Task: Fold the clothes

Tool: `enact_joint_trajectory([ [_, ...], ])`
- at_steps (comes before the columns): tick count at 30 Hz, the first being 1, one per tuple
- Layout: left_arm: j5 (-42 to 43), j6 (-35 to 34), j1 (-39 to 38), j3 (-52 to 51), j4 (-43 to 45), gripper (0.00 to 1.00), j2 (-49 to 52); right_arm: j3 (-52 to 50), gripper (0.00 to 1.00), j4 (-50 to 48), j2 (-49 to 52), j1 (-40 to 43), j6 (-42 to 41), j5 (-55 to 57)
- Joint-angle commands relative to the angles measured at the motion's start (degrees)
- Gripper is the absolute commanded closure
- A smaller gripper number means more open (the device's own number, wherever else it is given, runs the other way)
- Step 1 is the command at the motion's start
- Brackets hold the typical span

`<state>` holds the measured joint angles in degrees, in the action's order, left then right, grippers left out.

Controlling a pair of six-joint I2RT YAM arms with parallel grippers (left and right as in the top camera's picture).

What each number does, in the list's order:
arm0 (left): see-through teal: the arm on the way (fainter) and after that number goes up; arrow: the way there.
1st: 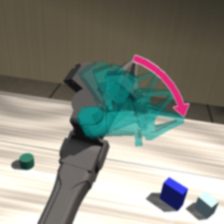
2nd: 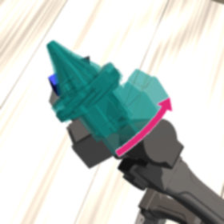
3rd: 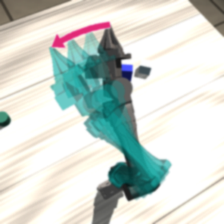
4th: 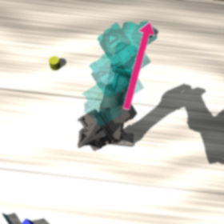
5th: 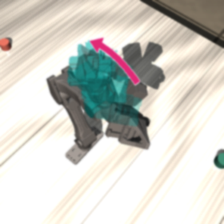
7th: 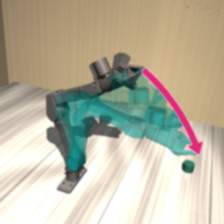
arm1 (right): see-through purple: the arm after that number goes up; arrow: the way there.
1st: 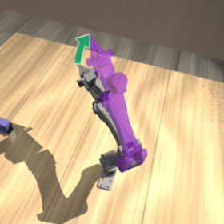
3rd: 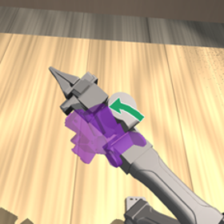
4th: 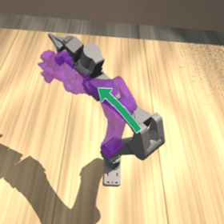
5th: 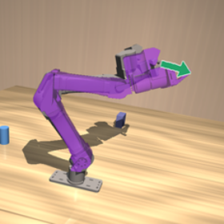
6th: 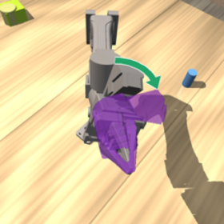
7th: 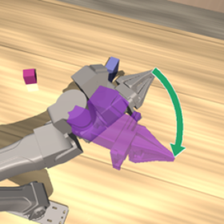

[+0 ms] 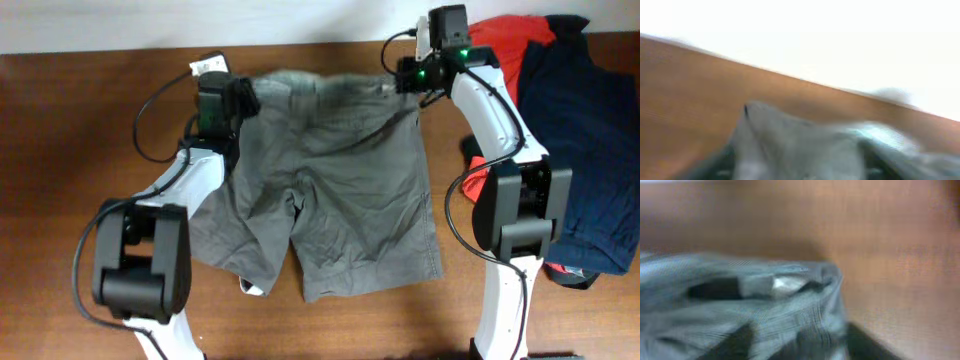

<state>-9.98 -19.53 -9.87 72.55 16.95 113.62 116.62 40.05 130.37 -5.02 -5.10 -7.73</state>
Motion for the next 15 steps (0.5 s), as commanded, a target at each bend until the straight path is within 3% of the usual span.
enact_joint_trajectory([
  [1,-0.92,0.48,0.31,1.16,4.35,0.01,0.37,0.72,0.01,-2.27,-0.76,0.13,0.42,0.24],
  [4,-0.92,3.82,0.31,3.67,-0.61,0.01,-0.81,0.72,0.01,-0.26,-2.1,0.17,0.42,0.26],
  [15,1.36,17.29,0.33,13.94,-37.35,0.01,-2.62,0.72,0.01,17.49,-3.8,0.2,0.85,-3.19],
])
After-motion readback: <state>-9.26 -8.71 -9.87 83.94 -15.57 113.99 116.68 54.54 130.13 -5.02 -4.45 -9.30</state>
